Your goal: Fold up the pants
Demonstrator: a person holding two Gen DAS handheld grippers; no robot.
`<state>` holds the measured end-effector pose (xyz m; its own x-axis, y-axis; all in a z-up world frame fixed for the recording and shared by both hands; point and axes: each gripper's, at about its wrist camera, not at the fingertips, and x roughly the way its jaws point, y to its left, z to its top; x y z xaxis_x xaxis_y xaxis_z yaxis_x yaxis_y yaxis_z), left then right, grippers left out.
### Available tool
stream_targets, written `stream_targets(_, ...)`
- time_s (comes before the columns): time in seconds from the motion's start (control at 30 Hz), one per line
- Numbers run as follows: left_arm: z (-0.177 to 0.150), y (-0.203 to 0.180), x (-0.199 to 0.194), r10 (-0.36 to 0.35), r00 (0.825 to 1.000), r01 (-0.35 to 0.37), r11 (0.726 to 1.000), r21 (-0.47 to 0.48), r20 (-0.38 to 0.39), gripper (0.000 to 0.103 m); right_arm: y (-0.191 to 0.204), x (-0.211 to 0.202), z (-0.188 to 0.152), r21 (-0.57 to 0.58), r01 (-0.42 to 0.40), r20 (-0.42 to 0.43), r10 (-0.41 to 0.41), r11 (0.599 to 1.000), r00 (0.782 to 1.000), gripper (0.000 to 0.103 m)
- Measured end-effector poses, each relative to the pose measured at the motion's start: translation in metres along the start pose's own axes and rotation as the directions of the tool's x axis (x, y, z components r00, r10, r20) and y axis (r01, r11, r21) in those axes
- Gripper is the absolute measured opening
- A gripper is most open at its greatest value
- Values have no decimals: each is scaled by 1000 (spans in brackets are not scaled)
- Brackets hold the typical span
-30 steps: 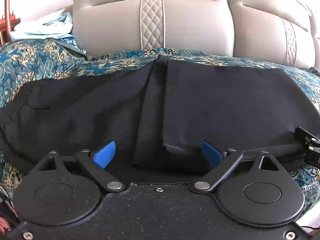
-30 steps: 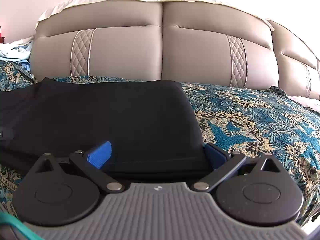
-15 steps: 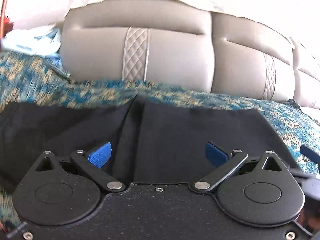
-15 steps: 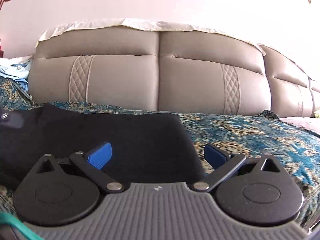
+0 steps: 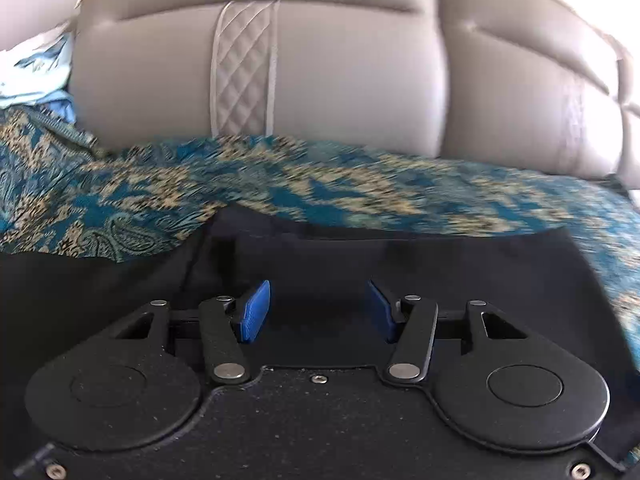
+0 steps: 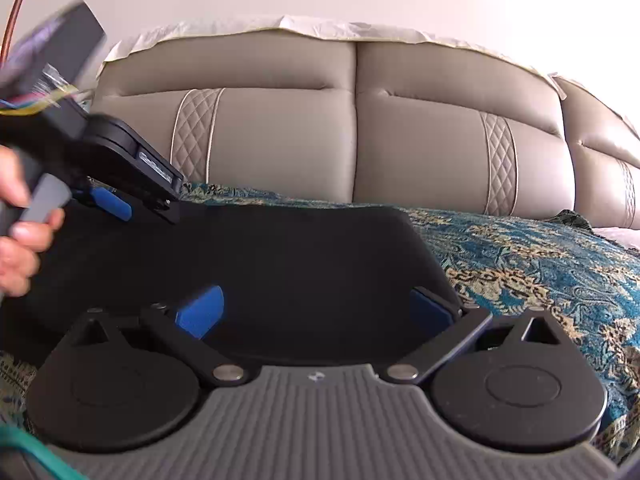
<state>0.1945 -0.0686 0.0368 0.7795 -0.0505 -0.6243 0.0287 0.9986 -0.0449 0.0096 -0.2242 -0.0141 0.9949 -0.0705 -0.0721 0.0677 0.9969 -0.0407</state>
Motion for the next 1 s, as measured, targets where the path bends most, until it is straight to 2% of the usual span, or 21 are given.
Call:
stream_targets(0.03,0,2,5,21,1000,-21,1000,3,4,52,0,0,0,1,-3,-6,3,1000,1000,103)
stream_targets(0.1,0,3,9,49,999,-49,998,24,8,59,0,2,-2,-2,-9,-21,9,1000,1000,103)
stream_targets(0.17,0,4,11,67,998,-67,997,27,2,72,0,4,-3,-6,-12,-31,11,1000,999,103)
stream_targets(0.27,-3,9,10,71,997,-71,997,12,-4,84,2,6,-4,-5,-16,-43,16,1000,999,103)
stream_targets(0.37,-8,14,3,72,997,-72,997,4,-9,89,3,7,-3,4,-17,-45,17,1000,999,103)
stream_targets(0.73,-38,56,-40,137,991,-137,990,-30,6,91,15,17,5,45,-37,-59,40,998,997,103)
stream_targets(0.87,-56,84,-68,173,984,-170,982,-86,38,96,23,17,8,30,-64,-43,65,997,997,103)
stream_targets(1.0,-73,116,-98,230,971,-218,962,-165,58,97,36,15,11,5,-101,-34,101,995,994,103)
